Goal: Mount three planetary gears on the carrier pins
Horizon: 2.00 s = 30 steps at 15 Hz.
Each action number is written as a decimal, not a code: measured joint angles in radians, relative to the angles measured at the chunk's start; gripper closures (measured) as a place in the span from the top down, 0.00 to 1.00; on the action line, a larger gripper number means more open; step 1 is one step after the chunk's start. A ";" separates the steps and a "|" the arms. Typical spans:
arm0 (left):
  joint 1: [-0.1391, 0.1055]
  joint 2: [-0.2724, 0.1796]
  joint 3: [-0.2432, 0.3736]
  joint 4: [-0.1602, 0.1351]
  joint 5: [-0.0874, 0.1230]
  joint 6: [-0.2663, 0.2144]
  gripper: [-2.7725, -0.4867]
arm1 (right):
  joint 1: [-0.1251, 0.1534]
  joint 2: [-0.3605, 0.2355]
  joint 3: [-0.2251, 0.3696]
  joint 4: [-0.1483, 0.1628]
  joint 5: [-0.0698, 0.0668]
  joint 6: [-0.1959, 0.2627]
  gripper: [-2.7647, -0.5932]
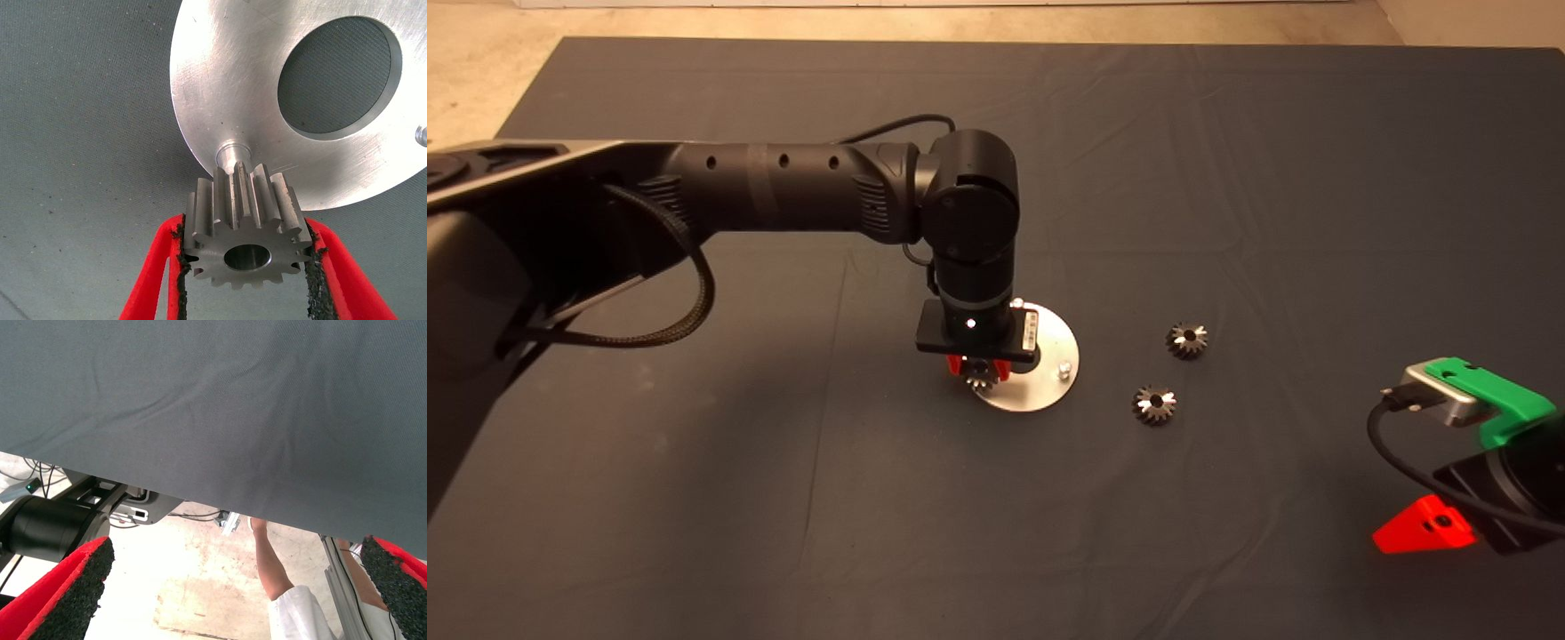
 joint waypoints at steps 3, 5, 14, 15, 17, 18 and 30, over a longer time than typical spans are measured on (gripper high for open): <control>-0.002 0.000 -0.003 0.001 0.000 0.003 0.16 | 0.000 0.000 0.000 0.000 0.000 0.000 0.99; -0.002 0.000 -0.009 0.004 -0.001 0.004 0.16 | 0.000 0.000 0.000 0.000 0.000 0.000 0.99; -0.002 0.000 -0.009 0.004 -0.001 0.015 0.16 | 0.000 0.000 0.000 0.000 0.000 0.000 0.99; -0.002 0.000 -0.009 0.004 -0.001 0.015 0.16 | 0.000 0.000 0.000 0.000 0.000 0.000 0.99; -0.002 0.000 -0.009 0.004 -0.001 0.015 0.16 | 0.000 0.000 0.000 0.000 0.000 0.000 0.99; -0.002 0.000 -0.009 0.004 -0.001 0.014 0.17 | 0.000 0.000 0.000 0.000 0.000 0.000 0.99; -0.003 -0.006 -0.009 0.004 -0.001 0.017 0.36 | 0.000 0.000 0.000 0.000 0.000 0.000 0.99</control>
